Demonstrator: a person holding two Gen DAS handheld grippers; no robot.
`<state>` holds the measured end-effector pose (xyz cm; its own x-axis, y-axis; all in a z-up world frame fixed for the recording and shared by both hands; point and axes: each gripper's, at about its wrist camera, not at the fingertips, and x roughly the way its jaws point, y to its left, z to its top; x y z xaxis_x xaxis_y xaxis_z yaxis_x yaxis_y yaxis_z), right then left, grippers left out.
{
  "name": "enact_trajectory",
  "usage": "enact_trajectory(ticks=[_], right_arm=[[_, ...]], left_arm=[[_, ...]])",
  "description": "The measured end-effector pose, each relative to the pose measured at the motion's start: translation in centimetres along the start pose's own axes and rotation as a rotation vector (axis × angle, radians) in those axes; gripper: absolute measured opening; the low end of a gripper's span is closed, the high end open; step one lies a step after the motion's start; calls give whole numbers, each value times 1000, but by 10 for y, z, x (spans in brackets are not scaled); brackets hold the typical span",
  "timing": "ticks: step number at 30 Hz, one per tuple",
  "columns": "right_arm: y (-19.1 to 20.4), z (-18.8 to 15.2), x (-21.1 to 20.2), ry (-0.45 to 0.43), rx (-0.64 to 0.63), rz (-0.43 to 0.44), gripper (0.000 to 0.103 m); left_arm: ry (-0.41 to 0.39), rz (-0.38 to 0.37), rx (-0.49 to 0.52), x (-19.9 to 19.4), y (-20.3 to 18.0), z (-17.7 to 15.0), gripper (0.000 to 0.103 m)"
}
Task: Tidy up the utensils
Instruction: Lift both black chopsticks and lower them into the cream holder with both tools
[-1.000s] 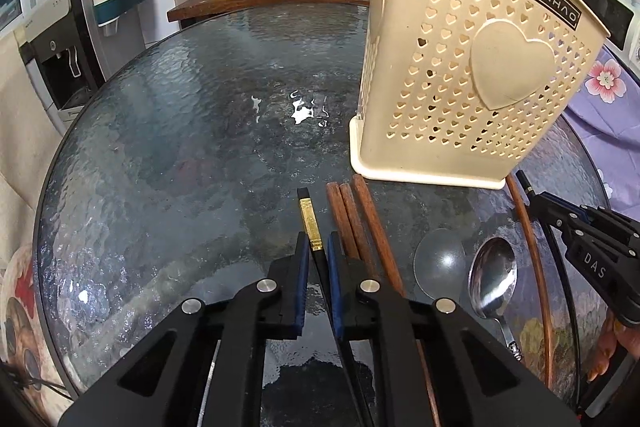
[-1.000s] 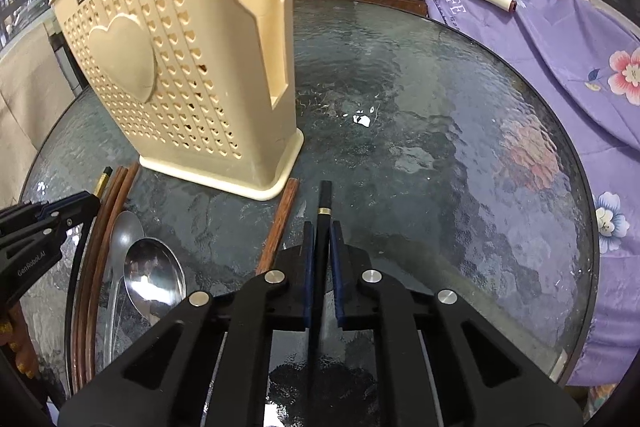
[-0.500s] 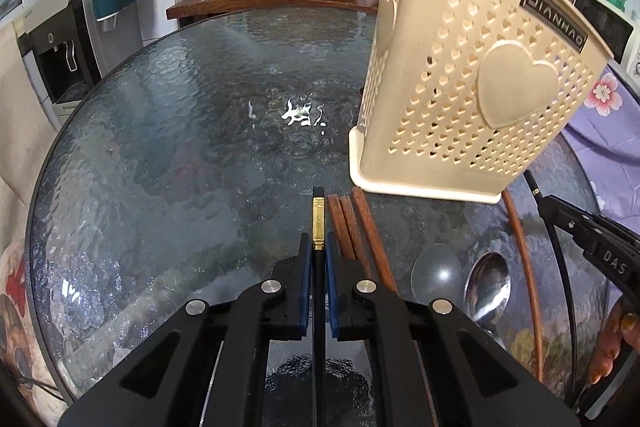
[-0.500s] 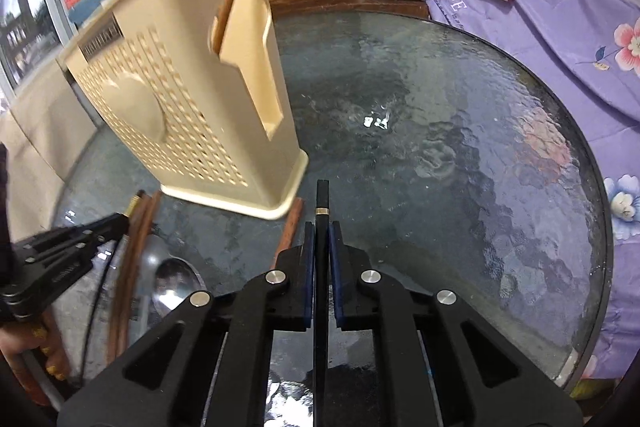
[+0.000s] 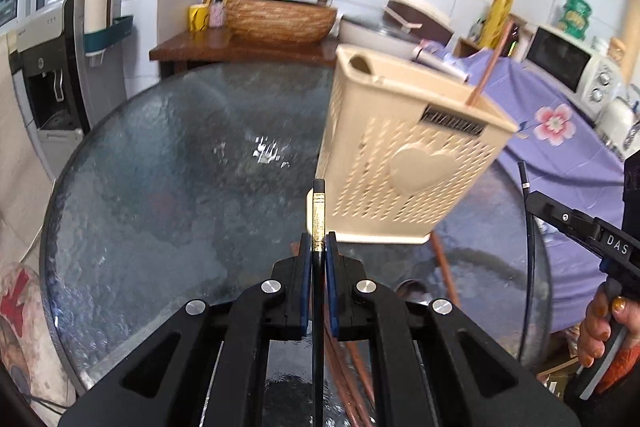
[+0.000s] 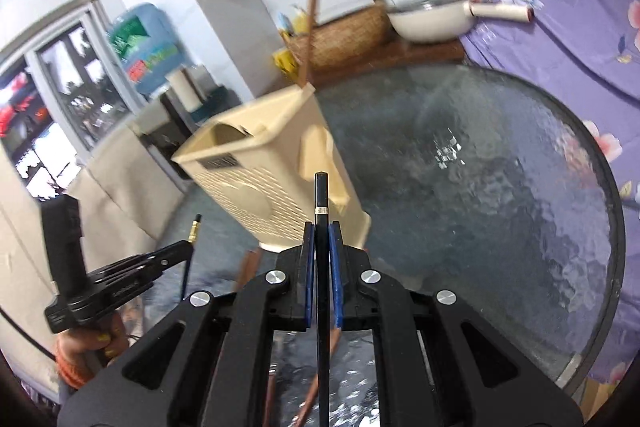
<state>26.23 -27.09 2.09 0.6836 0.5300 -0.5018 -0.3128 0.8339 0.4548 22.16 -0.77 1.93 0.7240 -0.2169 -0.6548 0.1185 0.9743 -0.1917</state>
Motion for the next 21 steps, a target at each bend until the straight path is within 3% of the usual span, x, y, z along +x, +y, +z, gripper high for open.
enact_trajectory(ticks=[9, 21], right_arm=[[24, 10, -56, -90, -94, 65, 8], [47, 14, -82, -137, -175, 72, 8]], left_arm=[[-70, -77, 18, -41, -9, 10, 7], [-126, -111, 52, -77, -13, 12, 7]])
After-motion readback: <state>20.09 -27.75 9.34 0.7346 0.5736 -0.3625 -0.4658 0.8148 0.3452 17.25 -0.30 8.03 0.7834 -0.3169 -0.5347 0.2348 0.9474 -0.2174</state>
